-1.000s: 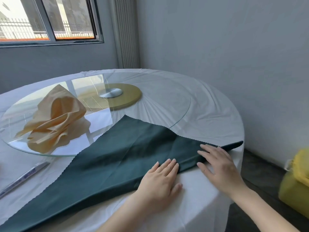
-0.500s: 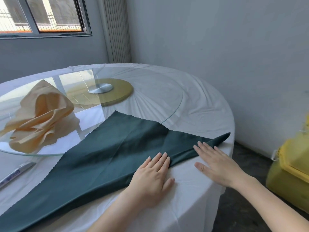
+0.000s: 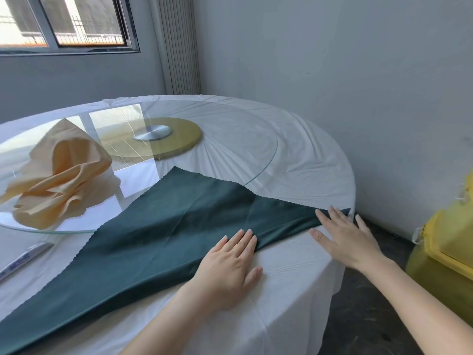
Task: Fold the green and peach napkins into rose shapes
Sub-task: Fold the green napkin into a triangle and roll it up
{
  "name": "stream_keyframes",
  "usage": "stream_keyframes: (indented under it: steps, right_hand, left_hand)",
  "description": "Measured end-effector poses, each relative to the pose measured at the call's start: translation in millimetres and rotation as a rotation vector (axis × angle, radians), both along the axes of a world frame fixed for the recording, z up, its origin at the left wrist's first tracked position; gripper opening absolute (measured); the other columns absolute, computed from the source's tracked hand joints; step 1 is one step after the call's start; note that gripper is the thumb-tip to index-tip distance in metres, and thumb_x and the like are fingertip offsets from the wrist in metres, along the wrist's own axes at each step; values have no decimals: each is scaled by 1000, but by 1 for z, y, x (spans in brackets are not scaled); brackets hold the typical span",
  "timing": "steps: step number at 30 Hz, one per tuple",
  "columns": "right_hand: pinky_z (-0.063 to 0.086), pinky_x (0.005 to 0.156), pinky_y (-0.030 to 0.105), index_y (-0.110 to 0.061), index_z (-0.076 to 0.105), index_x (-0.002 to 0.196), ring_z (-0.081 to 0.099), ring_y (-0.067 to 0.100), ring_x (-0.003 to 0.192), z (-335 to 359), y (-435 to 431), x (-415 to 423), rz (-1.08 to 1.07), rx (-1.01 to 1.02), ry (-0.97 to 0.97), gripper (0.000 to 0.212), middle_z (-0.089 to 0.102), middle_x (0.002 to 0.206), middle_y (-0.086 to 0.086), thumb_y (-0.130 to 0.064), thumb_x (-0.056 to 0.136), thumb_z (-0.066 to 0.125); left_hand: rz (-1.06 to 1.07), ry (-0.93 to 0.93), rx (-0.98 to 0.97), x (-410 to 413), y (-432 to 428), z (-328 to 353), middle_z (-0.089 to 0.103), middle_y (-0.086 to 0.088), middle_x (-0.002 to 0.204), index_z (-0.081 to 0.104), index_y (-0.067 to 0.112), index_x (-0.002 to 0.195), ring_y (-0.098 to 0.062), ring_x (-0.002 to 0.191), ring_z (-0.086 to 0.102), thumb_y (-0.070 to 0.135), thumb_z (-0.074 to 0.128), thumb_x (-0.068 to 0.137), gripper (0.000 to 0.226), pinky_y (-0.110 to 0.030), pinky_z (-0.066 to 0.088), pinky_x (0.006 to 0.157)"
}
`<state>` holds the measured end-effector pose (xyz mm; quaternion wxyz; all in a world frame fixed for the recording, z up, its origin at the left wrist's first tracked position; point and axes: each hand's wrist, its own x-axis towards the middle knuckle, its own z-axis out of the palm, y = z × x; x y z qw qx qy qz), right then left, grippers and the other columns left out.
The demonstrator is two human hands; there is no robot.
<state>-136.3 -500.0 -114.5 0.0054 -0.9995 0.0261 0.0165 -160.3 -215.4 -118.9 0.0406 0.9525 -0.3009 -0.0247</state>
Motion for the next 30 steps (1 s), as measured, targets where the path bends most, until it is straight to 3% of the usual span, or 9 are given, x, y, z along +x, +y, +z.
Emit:
stream_keyframes:
  steps: [3, 6, 10, 13, 18, 22, 24, 26, 30]
  right_hand:
    - [-4, 115, 50, -48, -3, 144, -6, 15, 145, 4, -3, -2, -44, -25, 50, 70, -3, 158, 3, -75, 80, 5]
    - [-6, 114, 53, -47, -6, 144, -5, 18, 145, 13, 2, -1, -52, -82, 50, 76, -4, 158, 5, -79, 75, -1]
    - [-12, 114, 35, -36, -8, 146, -12, 6, 143, 17, 50, -10, 242, 23, -151, 89, -16, 155, -5, -78, 68, -20]
    - [-12, 113, 21, -27, -3, 148, -18, -6, 138, 10, 94, -16, 431, 212, -106, 93, -15, 153, -15, -77, 71, -17]
    - [-8, 113, 19, -23, 7, 149, -14, -8, 135, -5, 108, -13, 432, 234, -18, 112, -6, 155, -14, -81, 60, -26]
    - [-10, 111, 18, -23, 3, 149, -16, -10, 132, -4, 110, -15, 423, 194, -3, 111, -10, 149, -19, -79, 59, -28]
    - [-10, 111, 18, -23, 1, 149, -17, -9, 132, -3, 110, -16, 408, 191, 3, 111, -12, 150, -18, -79, 58, -28]
    - [-10, 112, 20, -24, -4, 149, -18, -7, 134, -1, 113, -18, 405, 182, -11, 107, -12, 153, -15, -79, 59, -27]
    - [-17, 111, 19, -26, -11, 146, -23, -8, 134, 9, 147, -30, 562, 178, -80, 94, -18, 150, -19, -74, 66, -27]
  left_hand:
    - [11, 1, 17, -1, 0, 1, -11, 6, 157, -5, 20, 150, -10, 144, -13, 61, -5, 84, 78, -30, -9, 117]
    - [29, 12, 21, -2, -2, 3, -10, 5, 157, -4, 19, 150, -11, 144, -12, 51, 14, 98, 64, -32, -8, 118]
    - [32, 4, 28, -2, -2, 2, -7, 4, 158, -1, 19, 151, -11, 145, -9, 60, -4, 84, 78, -33, -8, 116]
    - [44, -32, 13, -3, -2, 2, -1, 1, 159, 4, 16, 151, -13, 145, -6, 61, -11, 75, 89, -38, -7, 116]
    - [178, -82, 71, -30, 10, 14, -6, -5, 158, 0, 9, 149, -17, 145, -10, 71, -18, 76, 98, -42, -16, 111]
    - [246, -161, 9, -69, 44, 16, 16, -3, 155, 29, 11, 146, -20, 142, 6, 66, -7, 85, 90, -48, 3, 111]
    - [288, -133, -12, -80, 62, 13, -6, 3, 153, 11, 14, 150, -16, 140, -10, 69, -12, 76, 95, -43, -6, 113]
    - [326, 17, 9, -84, 74, 14, -21, 11, 149, -6, 20, 149, -12, 141, -20, 72, -16, 64, 100, -38, -15, 112]
    - [313, 58, -15, -79, 80, 11, -12, 10, 157, -4, 23, 150, -10, 144, -15, 73, -12, 65, 99, -38, -10, 115]
